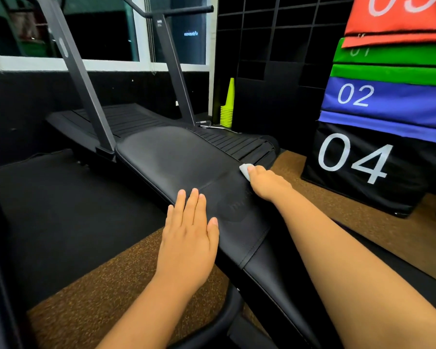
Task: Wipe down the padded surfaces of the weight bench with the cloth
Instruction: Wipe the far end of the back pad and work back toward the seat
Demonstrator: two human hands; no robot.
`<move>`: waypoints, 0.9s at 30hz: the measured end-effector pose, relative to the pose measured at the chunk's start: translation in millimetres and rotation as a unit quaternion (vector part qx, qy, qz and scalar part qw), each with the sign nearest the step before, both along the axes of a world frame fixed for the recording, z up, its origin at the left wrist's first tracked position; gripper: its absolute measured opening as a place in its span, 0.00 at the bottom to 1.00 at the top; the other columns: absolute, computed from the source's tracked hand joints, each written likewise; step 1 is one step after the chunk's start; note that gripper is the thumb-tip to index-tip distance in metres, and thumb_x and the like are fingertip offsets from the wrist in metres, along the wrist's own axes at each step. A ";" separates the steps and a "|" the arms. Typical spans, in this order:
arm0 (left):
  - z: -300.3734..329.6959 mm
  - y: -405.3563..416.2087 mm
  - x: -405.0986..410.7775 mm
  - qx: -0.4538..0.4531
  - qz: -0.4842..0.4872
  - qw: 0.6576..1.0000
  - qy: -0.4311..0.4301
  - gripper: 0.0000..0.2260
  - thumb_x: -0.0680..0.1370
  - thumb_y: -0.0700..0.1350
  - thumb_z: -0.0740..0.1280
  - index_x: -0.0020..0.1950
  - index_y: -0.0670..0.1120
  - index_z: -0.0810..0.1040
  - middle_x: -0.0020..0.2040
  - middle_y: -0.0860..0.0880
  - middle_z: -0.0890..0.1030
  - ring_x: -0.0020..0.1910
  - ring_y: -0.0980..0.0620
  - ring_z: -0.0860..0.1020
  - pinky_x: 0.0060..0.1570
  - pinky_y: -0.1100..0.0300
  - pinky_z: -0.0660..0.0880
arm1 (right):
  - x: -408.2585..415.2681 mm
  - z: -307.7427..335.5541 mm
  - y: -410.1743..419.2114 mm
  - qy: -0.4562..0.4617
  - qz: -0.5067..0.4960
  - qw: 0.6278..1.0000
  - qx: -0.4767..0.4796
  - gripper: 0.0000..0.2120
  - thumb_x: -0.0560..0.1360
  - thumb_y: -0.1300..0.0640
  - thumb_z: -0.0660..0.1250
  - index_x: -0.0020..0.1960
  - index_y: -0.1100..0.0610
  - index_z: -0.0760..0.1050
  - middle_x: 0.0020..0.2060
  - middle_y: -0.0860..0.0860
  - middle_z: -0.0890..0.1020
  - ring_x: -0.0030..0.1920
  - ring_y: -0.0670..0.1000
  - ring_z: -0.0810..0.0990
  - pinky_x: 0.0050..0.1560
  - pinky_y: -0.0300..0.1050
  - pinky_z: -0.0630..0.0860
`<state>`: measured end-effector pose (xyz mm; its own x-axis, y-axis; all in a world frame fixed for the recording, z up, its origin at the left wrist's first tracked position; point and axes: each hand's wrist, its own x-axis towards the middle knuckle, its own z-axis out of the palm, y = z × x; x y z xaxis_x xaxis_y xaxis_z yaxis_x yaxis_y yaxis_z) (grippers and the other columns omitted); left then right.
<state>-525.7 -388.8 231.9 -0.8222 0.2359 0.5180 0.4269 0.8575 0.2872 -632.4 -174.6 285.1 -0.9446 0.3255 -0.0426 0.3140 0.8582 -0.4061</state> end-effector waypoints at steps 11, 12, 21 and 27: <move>-2.2 0.4 -0.9 0.002 -0.003 1.000 -0.004 0.31 0.80 0.57 0.39 0.79 0.43 0.56 0.80 0.47 0.53 0.79 0.50 0.43 0.74 0.54 0.39 | 104.0 -17.3 -29.0 0.052 0.261 0.964 0.008 0.23 0.84 0.46 0.40 0.78 0.41 0.46 0.77 0.39 0.45 0.76 0.44 0.38 0.76 0.48 0.35; -1.2 -0.1 0.7 -0.002 -0.003 1.000 -0.009 0.32 0.79 0.57 0.38 0.79 0.44 0.55 0.80 0.48 0.51 0.79 0.50 0.41 0.74 0.55 0.37 | 93.8 -13.7 -21.8 0.039 0.259 0.965 -0.002 0.22 0.84 0.48 0.39 0.78 0.42 0.47 0.77 0.40 0.47 0.77 0.44 0.39 0.76 0.48 0.35; -2.8 -3.8 6.3 0.061 0.006 0.997 -0.046 0.35 0.78 0.64 0.37 0.80 0.45 0.41 0.80 0.49 0.36 0.77 0.53 0.32 0.76 0.54 0.39 | 75.5 -9.5 -42.6 0.042 0.215 0.972 0.087 0.25 0.84 0.46 0.43 0.79 0.47 0.44 0.79 0.45 0.45 0.78 0.52 0.41 0.76 0.56 0.41; -2.4 -7.9 16.2 0.489 0.074 0.809 -0.316 0.54 0.66 0.67 0.73 0.80 0.44 0.47 0.80 0.45 0.53 0.77 0.46 0.56 0.72 0.53 0.59 | 111.4 -20.0 -27.1 0.095 0.320 0.939 -0.080 0.19 0.83 0.48 0.52 0.70 0.33 0.52 0.74 0.34 0.51 0.77 0.39 0.42 0.77 0.46 0.39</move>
<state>-509.4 -396.7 229.5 -0.9776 -0.1586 -0.1387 -0.1580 0.1163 0.9806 -520.9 -201.6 265.1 -0.9399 -0.3087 0.1462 -0.3371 0.7693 -0.5427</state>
